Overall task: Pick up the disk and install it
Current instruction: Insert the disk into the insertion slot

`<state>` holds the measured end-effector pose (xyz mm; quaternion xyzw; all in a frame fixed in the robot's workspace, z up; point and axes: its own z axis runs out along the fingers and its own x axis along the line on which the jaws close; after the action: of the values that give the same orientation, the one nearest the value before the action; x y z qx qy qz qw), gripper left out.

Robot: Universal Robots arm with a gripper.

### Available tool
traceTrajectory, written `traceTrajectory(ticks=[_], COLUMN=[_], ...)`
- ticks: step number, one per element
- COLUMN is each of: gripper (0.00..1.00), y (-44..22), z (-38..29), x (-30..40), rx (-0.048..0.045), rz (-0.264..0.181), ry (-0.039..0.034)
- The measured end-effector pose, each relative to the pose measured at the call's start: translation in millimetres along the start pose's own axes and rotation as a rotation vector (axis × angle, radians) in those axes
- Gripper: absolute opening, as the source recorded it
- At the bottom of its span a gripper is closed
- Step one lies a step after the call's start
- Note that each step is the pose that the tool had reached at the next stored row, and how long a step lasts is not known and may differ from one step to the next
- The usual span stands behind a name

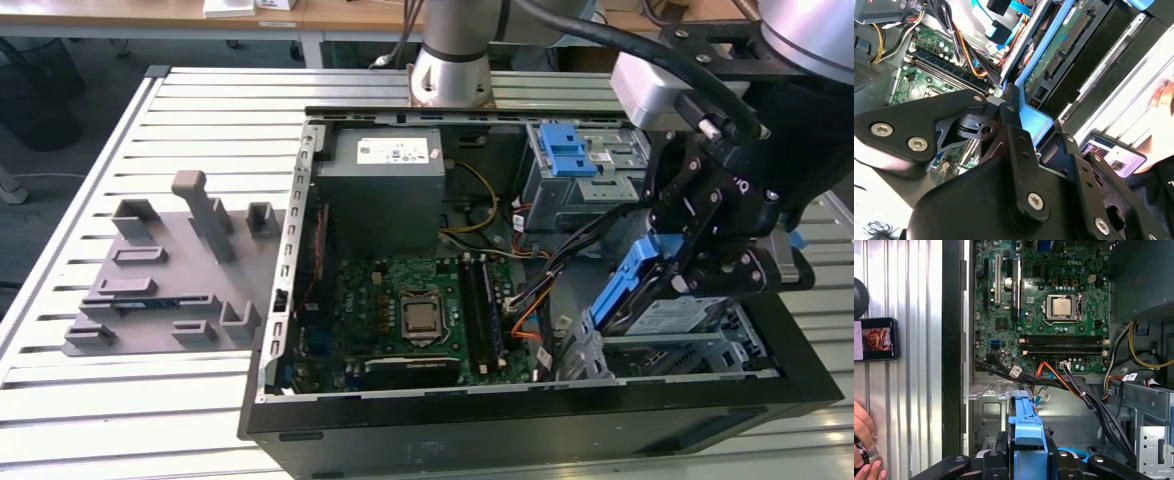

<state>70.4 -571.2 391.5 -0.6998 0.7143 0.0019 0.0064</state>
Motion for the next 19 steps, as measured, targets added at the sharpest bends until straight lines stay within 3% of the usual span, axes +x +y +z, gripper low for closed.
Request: traceTrajectory(ticks=[19], gripper=[0.37], y=[0.1], z=[16.7], x=[0.2], rx=[0.0001], rz=[0.0], ry=[0.0])
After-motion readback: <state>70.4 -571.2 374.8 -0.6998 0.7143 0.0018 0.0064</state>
